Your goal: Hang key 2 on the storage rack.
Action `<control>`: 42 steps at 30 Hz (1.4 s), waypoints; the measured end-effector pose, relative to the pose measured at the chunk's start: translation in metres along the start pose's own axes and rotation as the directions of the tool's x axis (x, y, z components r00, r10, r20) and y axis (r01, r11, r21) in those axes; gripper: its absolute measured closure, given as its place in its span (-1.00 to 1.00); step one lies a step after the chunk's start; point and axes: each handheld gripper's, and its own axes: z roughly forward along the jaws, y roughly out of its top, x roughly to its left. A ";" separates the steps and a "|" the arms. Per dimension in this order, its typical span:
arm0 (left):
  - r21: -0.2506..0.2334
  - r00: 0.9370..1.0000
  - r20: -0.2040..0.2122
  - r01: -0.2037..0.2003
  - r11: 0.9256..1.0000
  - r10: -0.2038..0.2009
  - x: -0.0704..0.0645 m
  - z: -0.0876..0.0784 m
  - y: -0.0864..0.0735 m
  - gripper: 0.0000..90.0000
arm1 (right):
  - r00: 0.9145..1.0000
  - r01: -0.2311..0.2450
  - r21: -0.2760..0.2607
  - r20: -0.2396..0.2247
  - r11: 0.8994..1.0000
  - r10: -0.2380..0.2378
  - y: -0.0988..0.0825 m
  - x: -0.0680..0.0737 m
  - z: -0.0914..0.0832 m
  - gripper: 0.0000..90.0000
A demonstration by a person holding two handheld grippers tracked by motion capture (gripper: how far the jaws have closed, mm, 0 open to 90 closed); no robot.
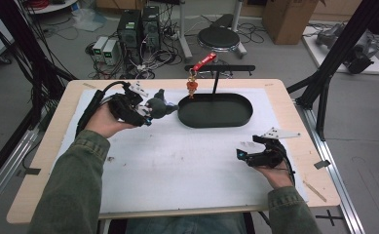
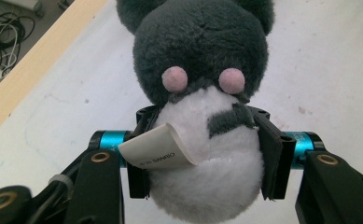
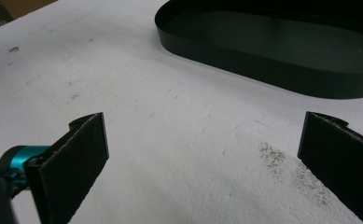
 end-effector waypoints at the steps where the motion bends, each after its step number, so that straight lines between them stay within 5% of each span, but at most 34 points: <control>1: 0.000 1.000 0.001 -0.004 1.000 0.004 -0.001 0.001 0.003 0.07 | 1.000 0.002 -0.003 -0.001 1.000 -0.002 0.000 0.000 0.000 -0.98; 14: -0.026 0.999 0.026 -0.023 0.999 0.023 -0.005 0.011 0.041 0.07 | 1.000 -0.003 -0.002 -0.004 1.000 0.003 0.000 0.000 -0.001 -0.98; 25: -0.050 1.000 0.005 -0.025 0.998 0.025 -0.005 0.019 0.064 0.08 | 1.000 -0.003 -0.003 -0.003 1.000 0.003 0.000 -0.001 -0.001 -0.98; 42: -0.003 0.999 0.027 -0.018 1.000 0.018 -0.011 0.035 0.106 0.09 | 1.000 -0.004 -0.024 0.008 1.000 0.004 0.000 -0.002 -0.003 -0.98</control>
